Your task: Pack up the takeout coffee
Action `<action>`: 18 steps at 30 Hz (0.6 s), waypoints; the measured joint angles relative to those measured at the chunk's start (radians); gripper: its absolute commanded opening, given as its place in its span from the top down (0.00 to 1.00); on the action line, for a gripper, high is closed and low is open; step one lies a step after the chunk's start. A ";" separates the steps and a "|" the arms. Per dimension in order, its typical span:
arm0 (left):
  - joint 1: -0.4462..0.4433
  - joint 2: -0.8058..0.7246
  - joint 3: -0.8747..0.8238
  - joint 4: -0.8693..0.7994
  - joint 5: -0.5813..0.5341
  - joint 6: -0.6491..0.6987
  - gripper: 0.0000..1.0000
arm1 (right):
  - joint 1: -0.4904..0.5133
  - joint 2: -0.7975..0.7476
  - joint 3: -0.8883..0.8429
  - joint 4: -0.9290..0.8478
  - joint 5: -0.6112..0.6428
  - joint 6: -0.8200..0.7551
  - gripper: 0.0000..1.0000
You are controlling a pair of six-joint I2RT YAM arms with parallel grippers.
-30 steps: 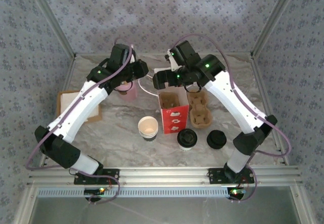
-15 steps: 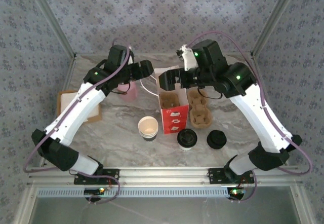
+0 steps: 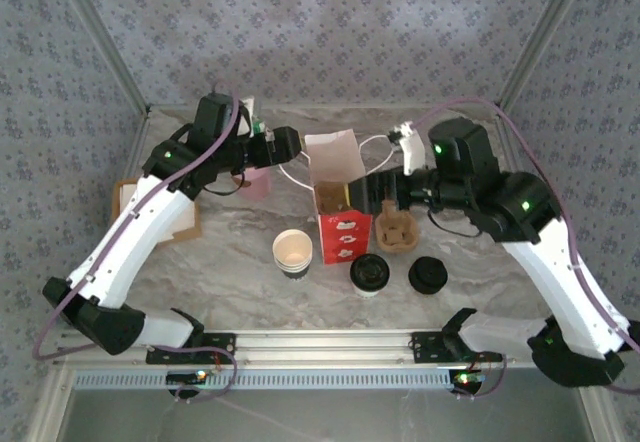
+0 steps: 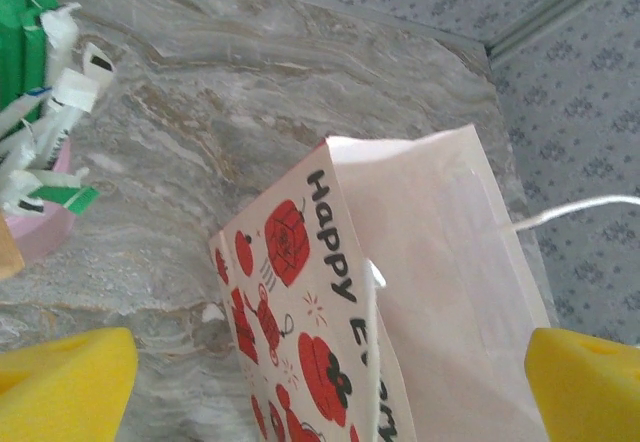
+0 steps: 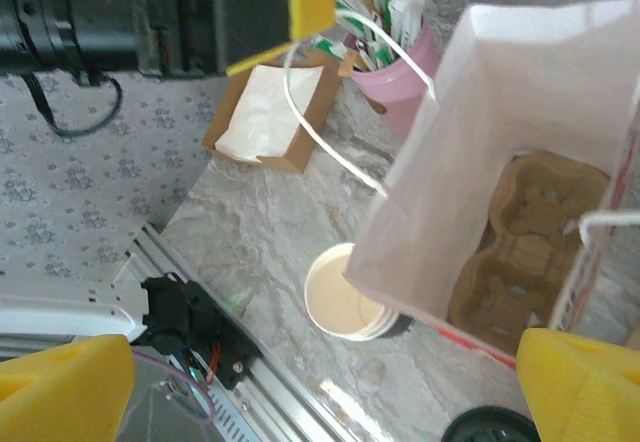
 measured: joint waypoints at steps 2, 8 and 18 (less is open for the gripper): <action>0.000 -0.006 0.000 -0.006 0.020 0.007 0.00 | -0.013 -0.056 -0.071 0.007 0.000 0.000 0.00; 0.000 -0.006 0.001 -0.021 0.054 0.021 0.04 | -0.064 -0.160 -0.273 0.040 -0.009 0.000 0.00; -0.005 -0.007 -0.035 -0.016 0.080 0.034 0.13 | -0.127 -0.214 -0.542 0.108 -0.011 0.035 0.00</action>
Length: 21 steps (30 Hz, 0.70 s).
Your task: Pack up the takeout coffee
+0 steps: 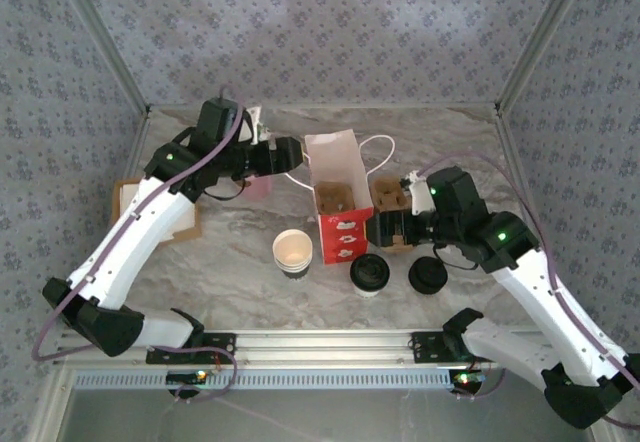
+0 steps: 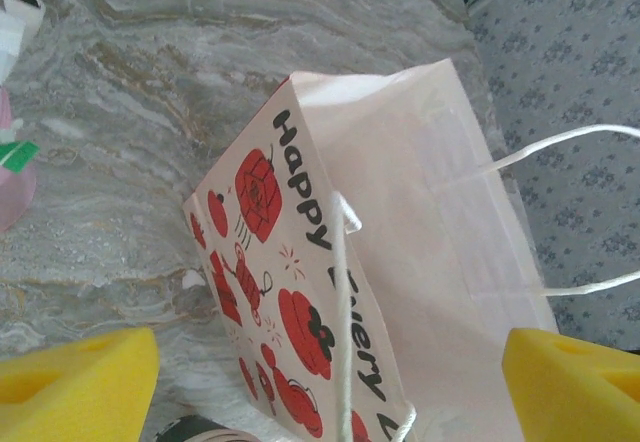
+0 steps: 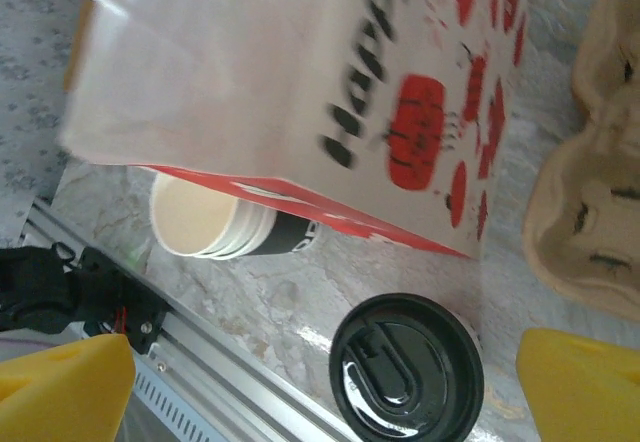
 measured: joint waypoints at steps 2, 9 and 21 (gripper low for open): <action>-0.001 0.000 -0.003 -0.002 0.002 0.003 0.14 | -0.032 0.002 -0.039 0.011 -0.021 0.015 0.00; -0.001 0.000 -0.003 -0.001 0.005 0.012 0.26 | -0.137 0.008 -0.114 0.076 -0.156 0.027 0.00; -0.009 -0.008 -0.060 0.014 0.028 0.016 0.38 | -0.138 0.098 -0.152 0.207 -0.140 -0.006 0.13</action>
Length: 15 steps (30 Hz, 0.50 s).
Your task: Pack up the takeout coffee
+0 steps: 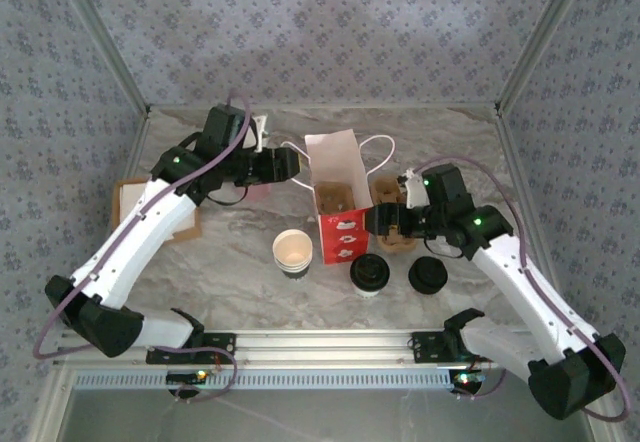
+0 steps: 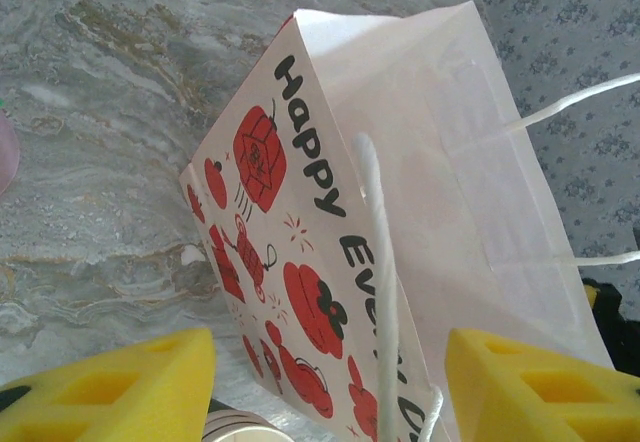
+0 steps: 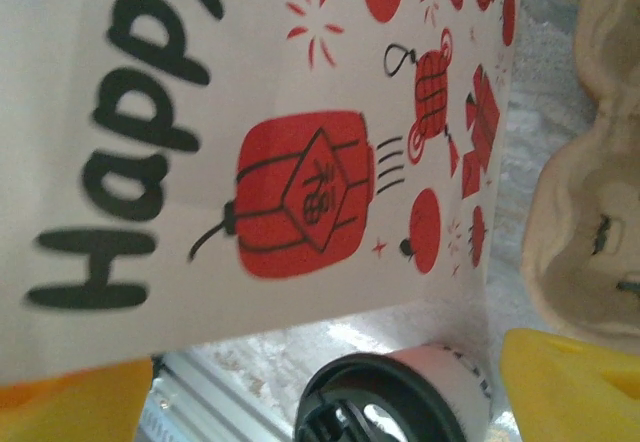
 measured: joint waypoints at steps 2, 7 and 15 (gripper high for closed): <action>-0.003 -0.014 -0.010 0.001 0.000 -0.001 0.38 | 0.000 0.027 0.000 0.013 0.016 -0.007 0.14; -0.003 -0.043 -0.022 0.012 0.000 -0.006 0.38 | -0.006 0.064 0.001 0.014 0.080 -0.015 0.15; -0.003 -0.051 -0.027 0.022 -0.001 -0.010 0.39 | -0.016 0.123 0.024 0.015 0.129 -0.030 0.14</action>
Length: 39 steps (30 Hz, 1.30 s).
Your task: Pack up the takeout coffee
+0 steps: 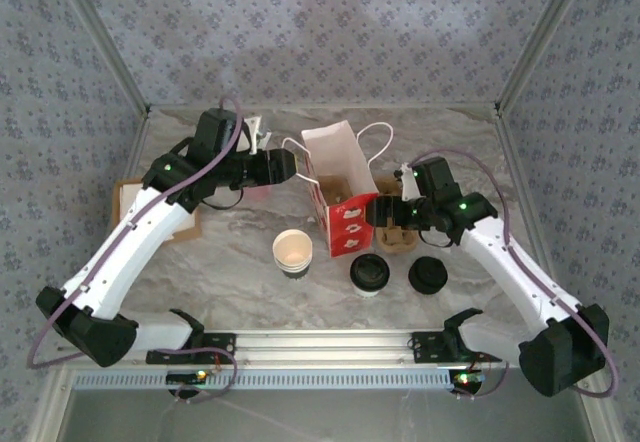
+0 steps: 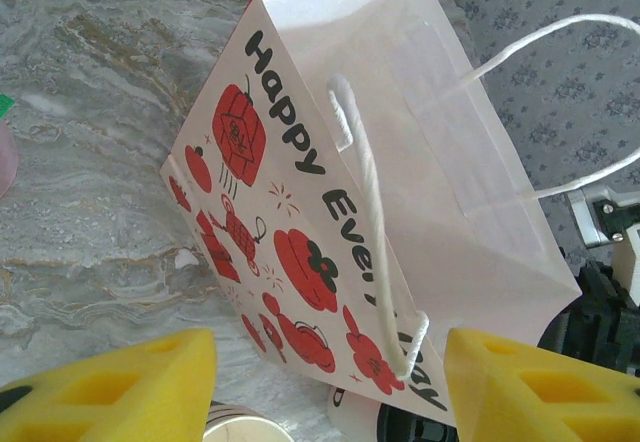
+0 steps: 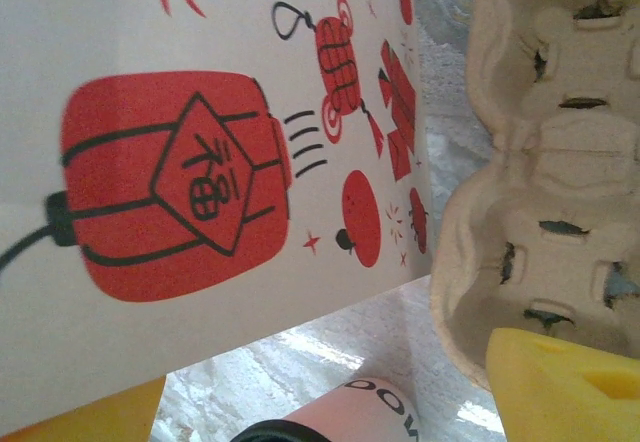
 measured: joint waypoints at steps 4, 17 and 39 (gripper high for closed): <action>0.000 0.001 -0.001 0.007 0.000 0.000 0.43 | -0.013 0.010 0.016 -0.013 0.028 -0.002 0.08; 0.000 0.025 -0.001 0.055 0.022 -0.040 0.81 | -0.060 -0.162 0.025 -0.183 0.148 0.100 0.00; -0.070 -0.041 -0.087 0.169 -0.187 -0.193 0.98 | -0.011 -0.310 -0.048 -0.165 -0.105 -0.008 0.14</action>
